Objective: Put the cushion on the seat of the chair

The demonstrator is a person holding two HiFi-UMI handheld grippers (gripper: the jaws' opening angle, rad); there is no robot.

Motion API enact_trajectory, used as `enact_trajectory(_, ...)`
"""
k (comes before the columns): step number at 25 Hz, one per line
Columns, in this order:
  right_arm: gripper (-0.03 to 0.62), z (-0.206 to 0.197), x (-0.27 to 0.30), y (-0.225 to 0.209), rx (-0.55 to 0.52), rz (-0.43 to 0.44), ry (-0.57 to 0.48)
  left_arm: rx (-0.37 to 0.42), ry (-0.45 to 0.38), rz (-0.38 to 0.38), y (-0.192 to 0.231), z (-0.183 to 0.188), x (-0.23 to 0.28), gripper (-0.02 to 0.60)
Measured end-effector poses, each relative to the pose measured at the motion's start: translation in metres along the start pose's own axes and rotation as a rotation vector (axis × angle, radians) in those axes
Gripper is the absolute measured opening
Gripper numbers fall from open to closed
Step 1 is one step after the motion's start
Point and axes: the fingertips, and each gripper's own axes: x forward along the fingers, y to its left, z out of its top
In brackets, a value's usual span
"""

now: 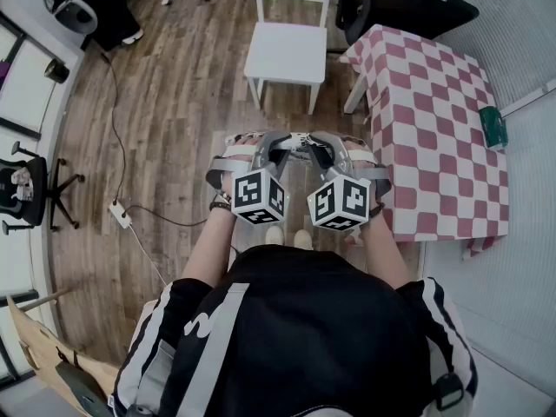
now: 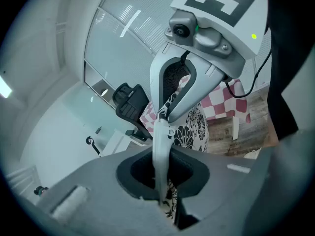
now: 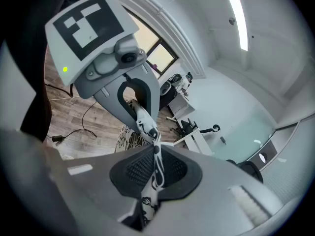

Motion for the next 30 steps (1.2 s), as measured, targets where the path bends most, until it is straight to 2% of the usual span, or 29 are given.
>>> enact_trajectory(18, 0.012, 0.008, 0.003, -0.001, 0.054, 0.007, -0.012, -0.013, -0.023, 0.015, 0.011, -0.005, -0.002, 0.015)
enact_trajectory(30, 0.012, 0.034, 0.02, -0.002, 0.037, -0.053, 0.008, 0.017, -0.06, 0.006, 0.025, -0.029, -0.014, 0.015)
